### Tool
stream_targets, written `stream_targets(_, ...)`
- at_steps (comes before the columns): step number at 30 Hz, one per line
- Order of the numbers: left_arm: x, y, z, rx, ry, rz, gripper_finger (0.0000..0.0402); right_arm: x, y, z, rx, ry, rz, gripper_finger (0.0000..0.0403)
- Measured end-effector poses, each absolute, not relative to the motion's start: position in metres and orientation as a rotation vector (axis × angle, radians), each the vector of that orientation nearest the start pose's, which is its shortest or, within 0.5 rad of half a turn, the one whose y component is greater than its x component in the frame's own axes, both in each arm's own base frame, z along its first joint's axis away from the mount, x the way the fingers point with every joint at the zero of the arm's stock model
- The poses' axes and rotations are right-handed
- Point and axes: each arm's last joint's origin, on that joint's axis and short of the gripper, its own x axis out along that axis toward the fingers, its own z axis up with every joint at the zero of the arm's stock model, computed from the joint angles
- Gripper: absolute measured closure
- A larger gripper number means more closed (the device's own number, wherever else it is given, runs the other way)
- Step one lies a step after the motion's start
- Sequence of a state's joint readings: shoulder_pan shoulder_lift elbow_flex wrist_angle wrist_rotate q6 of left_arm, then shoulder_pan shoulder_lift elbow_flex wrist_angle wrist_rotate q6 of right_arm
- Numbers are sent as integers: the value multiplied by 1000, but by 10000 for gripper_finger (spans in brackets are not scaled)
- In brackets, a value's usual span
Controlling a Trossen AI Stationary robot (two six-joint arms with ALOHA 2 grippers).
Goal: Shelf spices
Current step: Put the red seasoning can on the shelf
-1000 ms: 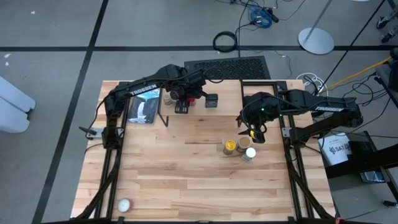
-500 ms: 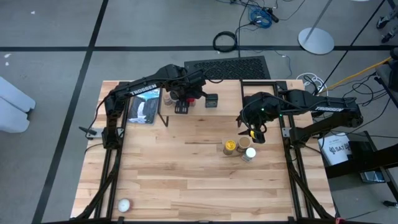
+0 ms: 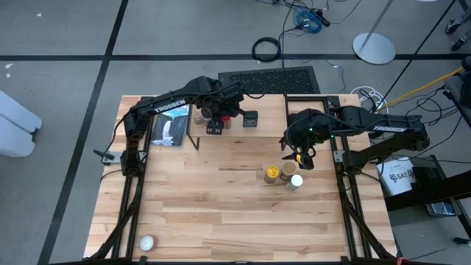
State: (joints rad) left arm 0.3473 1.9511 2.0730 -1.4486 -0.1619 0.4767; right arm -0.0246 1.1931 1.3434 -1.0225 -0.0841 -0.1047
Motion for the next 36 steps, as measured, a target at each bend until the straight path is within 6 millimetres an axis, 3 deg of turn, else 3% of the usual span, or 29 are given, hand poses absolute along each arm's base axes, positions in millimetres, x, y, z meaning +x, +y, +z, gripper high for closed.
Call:
stream_targets(16, 354, 125, 379, 328, 1282, 158, 77, 218, -3, 371, -54, 867, 103, 129)
stream_targets(26, 349, 118, 413, 413, 1194, 271, 77, 219, -3, 372, -52, 857, 94, 129)
stream_targets(30, 344, 107, 426, 445, 1141, 291, 77, 220, -4, 373, -71, 837, 52, 129)
stream_targets(36, 328, 73, 455, 481, 1010, 320, 77, 227, -11, 374, -147, 804, -63, 129)
